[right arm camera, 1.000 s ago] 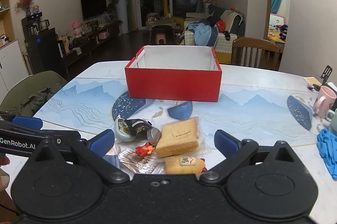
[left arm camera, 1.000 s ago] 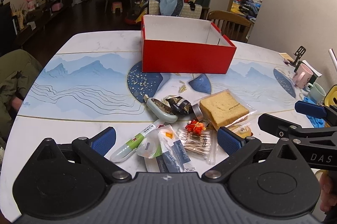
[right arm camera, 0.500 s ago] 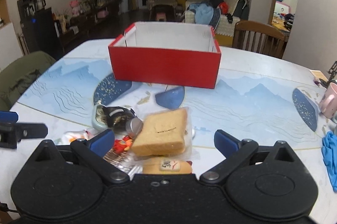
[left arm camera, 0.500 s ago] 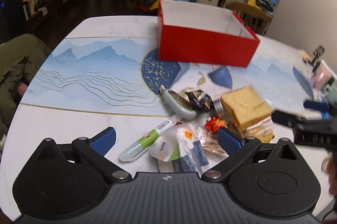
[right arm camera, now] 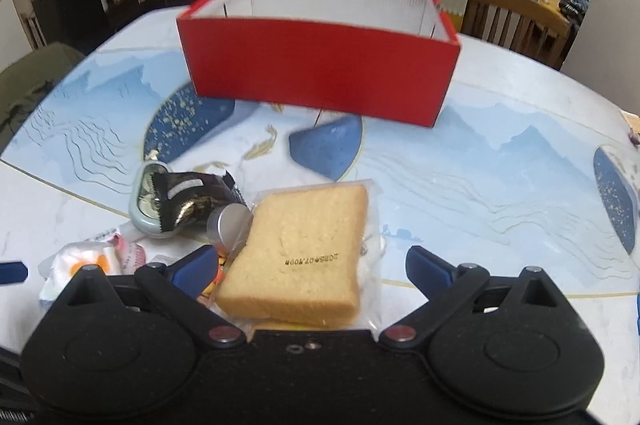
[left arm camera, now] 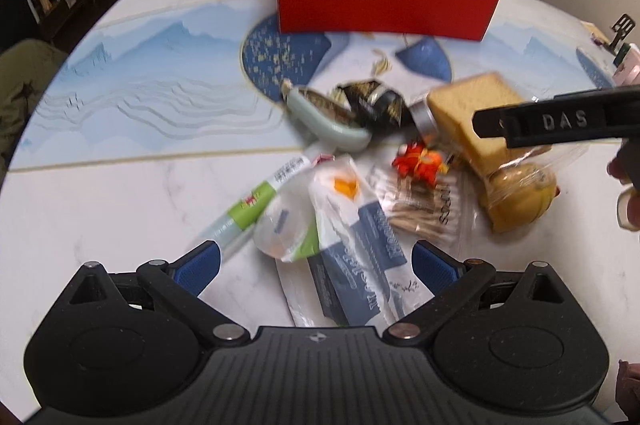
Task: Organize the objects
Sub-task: 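Grasp the white wipes packet with the left tool while the right tool grasps the bagged bread slice, then carry the wipes packet and bread slice with both tools into the red shoebox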
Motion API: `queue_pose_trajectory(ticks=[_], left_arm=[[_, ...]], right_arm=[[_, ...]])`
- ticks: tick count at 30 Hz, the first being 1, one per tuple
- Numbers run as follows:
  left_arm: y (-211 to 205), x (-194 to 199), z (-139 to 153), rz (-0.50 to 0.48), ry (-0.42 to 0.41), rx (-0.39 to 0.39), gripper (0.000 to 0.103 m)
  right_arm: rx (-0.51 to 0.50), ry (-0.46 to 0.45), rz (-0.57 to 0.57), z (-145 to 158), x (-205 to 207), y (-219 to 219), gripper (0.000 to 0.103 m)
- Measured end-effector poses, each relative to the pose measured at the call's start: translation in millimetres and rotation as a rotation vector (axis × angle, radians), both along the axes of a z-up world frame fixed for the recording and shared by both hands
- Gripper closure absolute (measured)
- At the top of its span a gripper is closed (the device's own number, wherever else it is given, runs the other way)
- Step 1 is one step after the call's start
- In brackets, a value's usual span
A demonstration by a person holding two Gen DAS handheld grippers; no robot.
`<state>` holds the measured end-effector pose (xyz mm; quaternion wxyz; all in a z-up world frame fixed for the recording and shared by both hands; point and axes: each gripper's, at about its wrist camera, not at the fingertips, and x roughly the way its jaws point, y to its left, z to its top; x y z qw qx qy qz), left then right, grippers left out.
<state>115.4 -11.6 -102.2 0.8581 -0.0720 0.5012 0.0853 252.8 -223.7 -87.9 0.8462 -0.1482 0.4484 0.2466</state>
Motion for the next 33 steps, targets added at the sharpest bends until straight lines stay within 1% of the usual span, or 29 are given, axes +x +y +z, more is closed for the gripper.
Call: queue_pose_trajectory(ticks=[2,5,9,11,12,14,15,17,18,20,22,23,28,30,33], left_arm=[[1,1,-5,0.011,0.019,-0.006,0.001],[4,0,-13,0.029,0.042,-0.030,0.001],[7,-2,-17,0.045,0.047,-0.062,0.002],[8,-3,-17,0.054,0.040,-0.066,0.009],[8,-3,-16,0.055,0.035,-0.078,0.011],[9,-3,-16,0.057,0.029,-0.098,0.020],[9,-3,-16,0.057,0.030,-0.096,0.022],[9,-2,-17,0.053,0.036,-0.100,0.038],[9,-2,-17,0.052,0.039,-0.107,0.042],[9,-2,-17,0.050,0.036,-0.115,0.048],[8,-2,-15,0.041,0.033,-0.117,0.052],[8,-2,-14,0.038,0.029,-0.117,0.057],[12,-2,-11,0.043,0.017,-0.119,0.066],[14,-2,-9,0.046,0.017,-0.134,0.066],[17,-3,0,0.044,-0.007,-0.145,0.067]], right_arm=[[-0.019,0.020,0.010,-6,2,5,0.003],[-0.069,0.013,0.015,-12,1,13,0.003],[-0.092,0.019,0.036,-15,1,18,0.003],[-0.104,0.030,0.042,-18,2,21,0.007],[-0.102,0.040,0.043,-19,3,21,0.008],[-0.101,0.052,0.033,-20,5,21,0.013],[-0.097,0.057,0.031,-20,6,21,0.014],[-0.091,0.064,0.027,-19,7,21,0.017],[-0.087,0.066,0.026,-18,7,20,0.019],[-0.079,0.070,0.023,-17,8,18,0.023],[-0.065,0.082,0.021,-15,8,16,0.024],[-0.054,0.089,0.017,-14,9,14,0.024],[-0.010,0.110,0.010,-9,11,6,0.026],[0.002,0.114,0.007,-6,10,3,0.026],[0.026,0.109,0.005,4,10,-4,0.026]])
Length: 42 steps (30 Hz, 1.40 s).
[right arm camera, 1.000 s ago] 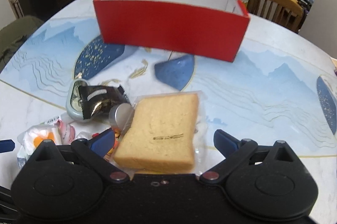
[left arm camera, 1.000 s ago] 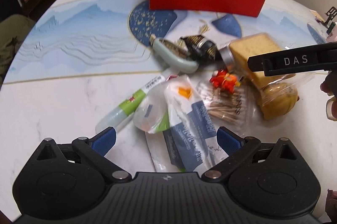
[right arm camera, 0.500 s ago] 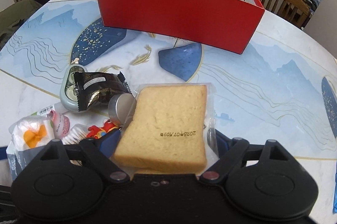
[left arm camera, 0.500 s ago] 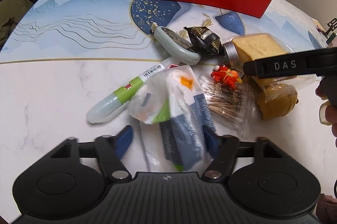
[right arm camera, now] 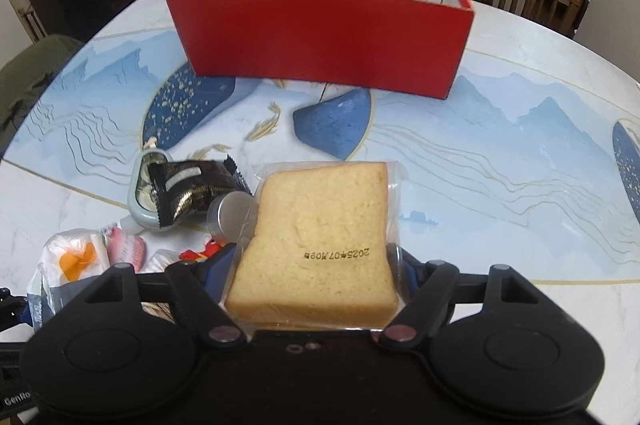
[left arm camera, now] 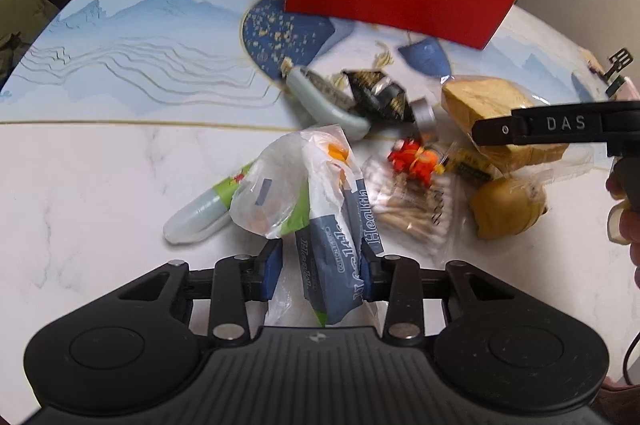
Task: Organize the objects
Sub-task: 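Carry the wipes packet and bread slice with both tools into the red shoebox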
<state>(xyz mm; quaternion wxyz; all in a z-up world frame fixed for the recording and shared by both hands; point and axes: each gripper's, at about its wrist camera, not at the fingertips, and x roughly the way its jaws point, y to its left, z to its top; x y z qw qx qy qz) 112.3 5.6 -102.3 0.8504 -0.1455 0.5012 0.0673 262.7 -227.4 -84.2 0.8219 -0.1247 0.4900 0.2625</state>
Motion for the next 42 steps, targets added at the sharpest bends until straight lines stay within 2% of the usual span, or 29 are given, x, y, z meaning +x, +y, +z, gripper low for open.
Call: queue_pose_trajectory(ticks=[6,11,21,28,32,36,42], left_arm=[[5,3,26,0.002,-0.048,-0.029,0.067],[7,13,49,-0.016,-0.092,-0.042,0.067],[5,46,88,-0.076,-0.165,-0.026,0.067],[10,86,111,-0.097,-0.191,-0.016,0.067],[11,113,123,-0.117,-0.204,0.019,0.067],[11,142,130,-0.137,-0.198,0.066,0.067],[15,184,130,-0.135,-0.182,0.104,0.066]], right_arm=[[0.055,-0.011,0.008,27,6,-14,0.026],[0.090,-0.054,0.036,51,8,-19,0.026],[0.131,-0.121,0.078,85,22,-18,0.026],[0.141,-0.179,0.094,102,41,-14,0.026],[0.153,-0.209,0.090,109,55,-12,0.026],[0.187,-0.182,0.061,112,78,-10,0.026],[0.173,-0.200,0.045,108,111,-2,0.026]])
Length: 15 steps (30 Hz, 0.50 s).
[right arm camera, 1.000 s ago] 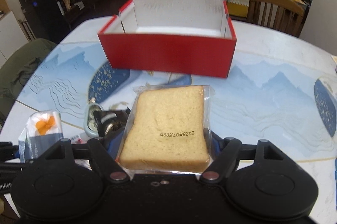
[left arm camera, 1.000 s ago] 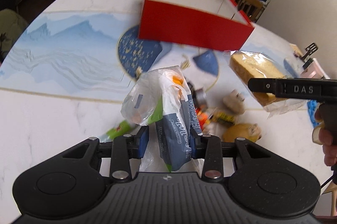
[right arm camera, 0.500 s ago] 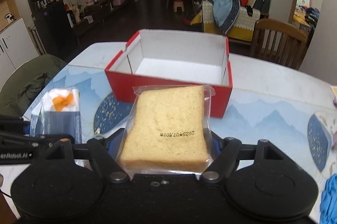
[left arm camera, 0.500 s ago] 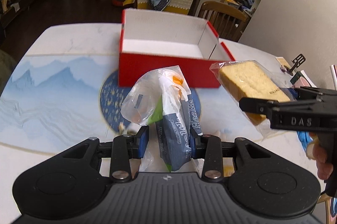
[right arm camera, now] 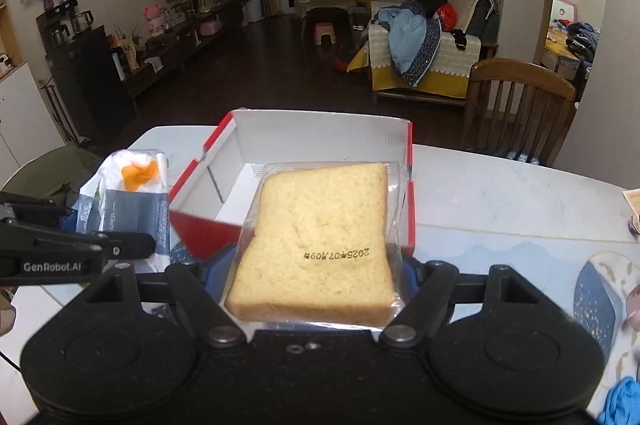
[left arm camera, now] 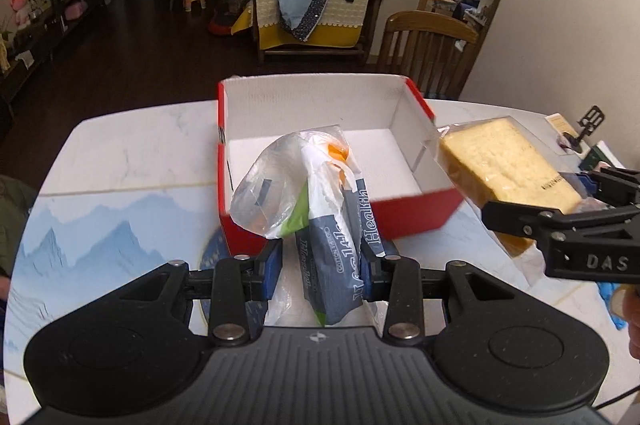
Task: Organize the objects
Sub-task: 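Carry the wipes packet and bread slice with both tools into the red shoebox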
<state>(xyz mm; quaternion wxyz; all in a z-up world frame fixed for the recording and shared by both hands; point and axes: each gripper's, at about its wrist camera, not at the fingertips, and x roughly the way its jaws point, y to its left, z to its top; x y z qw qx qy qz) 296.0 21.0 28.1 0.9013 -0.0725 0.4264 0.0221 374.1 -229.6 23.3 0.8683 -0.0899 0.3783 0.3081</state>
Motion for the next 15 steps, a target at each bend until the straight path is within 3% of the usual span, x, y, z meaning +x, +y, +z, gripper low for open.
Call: queue_pose_trajectory(ticks=[15], left_arm=[[12,101,-13,-0.002,0.033,0.113,0.066]], right_arm=[[-0.045,0.028,-0.006,-36,75,43,0.026]])
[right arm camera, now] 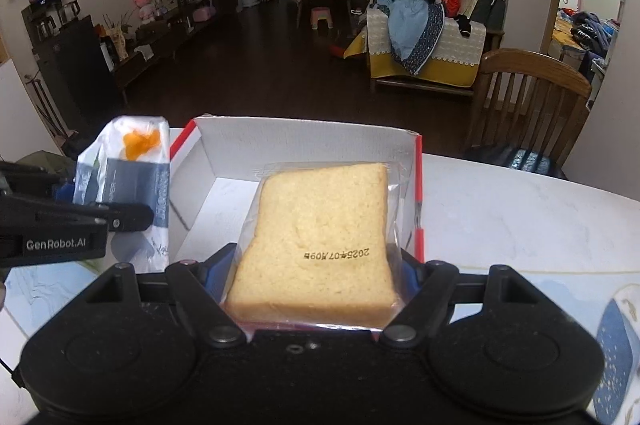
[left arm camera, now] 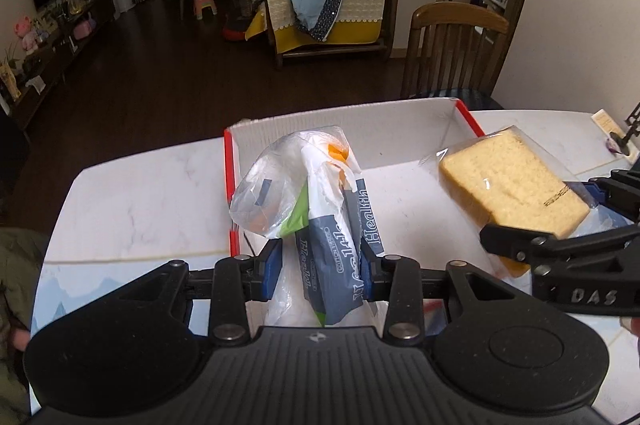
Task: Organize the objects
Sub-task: 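Carry the wipes packet and bread slice with both tools into the red shoebox, then lower both items onto the box floor and open both tools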
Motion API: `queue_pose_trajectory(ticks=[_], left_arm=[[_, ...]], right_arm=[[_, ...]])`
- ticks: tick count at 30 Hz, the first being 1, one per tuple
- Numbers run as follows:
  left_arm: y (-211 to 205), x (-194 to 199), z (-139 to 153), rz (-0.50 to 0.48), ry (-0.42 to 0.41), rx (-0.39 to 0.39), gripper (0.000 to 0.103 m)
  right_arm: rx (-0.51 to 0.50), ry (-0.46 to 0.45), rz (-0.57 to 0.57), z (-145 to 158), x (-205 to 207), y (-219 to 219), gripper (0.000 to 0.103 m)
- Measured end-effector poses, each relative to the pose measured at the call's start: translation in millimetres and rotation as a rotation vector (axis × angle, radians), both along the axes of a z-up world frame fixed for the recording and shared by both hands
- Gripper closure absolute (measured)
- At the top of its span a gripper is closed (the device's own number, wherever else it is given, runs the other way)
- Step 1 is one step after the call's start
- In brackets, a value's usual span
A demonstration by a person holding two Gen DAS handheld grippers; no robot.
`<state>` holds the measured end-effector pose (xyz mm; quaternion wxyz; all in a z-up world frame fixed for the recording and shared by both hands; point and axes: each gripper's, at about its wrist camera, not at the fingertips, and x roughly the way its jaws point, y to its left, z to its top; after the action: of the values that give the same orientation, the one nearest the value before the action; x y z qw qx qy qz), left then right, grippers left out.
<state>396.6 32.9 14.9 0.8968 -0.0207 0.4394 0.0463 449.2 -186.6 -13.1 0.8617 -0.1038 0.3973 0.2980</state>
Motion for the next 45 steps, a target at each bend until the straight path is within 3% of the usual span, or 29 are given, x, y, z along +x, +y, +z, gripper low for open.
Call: queue_pose_trajectory(ticks=[7,15,20,29,36,45], left_arm=[[2,39,-18,-0.005,0.065,0.021,0.066],[9,76,-53,-0.020,0.177,0.006,0.066],[6,86,-76,-0.037,0.233,0.017,0.066],[8,95,-103,-0.043,0.323,-0.024,0.065],[6,92,-111,-0.052,0.342,-0.015,0.051],[4,93,-91,-0.041,0.291,-0.012,0.047]], right_arm=[[-0.033,0.016,0.006,-23,20,20,0.026],[-0.130,0.012,0.100,-48,18,41,0.026],[-0.205,0.001,0.118,-60,13,51,0.026],[-0.212,0.041,0.128,-73,20,58,0.026],[-0.198,0.039,0.124,-74,27,54,0.019],[-0.155,0.012,0.127,-55,21,40,0.018]])
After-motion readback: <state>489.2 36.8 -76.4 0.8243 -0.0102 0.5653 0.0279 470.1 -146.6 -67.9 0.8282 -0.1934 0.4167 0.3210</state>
